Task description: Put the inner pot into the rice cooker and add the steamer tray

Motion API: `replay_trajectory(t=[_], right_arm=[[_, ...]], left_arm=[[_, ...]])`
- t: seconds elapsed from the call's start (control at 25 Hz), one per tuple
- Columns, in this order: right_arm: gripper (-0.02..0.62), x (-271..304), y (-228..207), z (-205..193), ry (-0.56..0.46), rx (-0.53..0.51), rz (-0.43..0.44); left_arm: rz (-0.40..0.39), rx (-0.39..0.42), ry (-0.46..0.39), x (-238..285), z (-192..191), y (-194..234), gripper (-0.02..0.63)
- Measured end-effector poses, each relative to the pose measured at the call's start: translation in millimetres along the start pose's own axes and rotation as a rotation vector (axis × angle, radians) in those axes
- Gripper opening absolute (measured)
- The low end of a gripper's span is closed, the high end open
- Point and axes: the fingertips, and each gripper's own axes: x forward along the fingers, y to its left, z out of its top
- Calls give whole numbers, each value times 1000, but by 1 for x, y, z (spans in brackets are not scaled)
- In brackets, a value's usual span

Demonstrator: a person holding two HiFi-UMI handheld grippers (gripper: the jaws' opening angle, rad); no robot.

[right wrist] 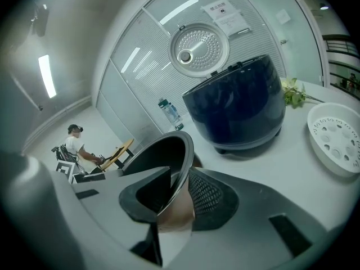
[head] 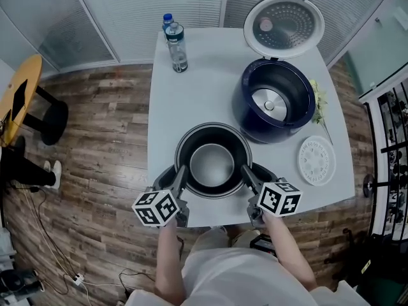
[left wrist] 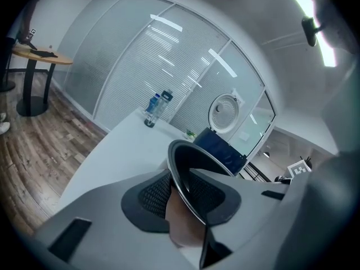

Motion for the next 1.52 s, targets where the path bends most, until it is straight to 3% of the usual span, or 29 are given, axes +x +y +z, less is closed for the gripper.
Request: replay_trajectory(t=[0.96, 1.52], right_arm=[[107, -58, 68, 78, -183, -113, 163], [106, -99, 80, 134, -320, -138, 171]], left_arm=[[-21, 73, -226, -66, 81, -60, 98], [-128, 130, -293, -61, 132, -108, 98]])
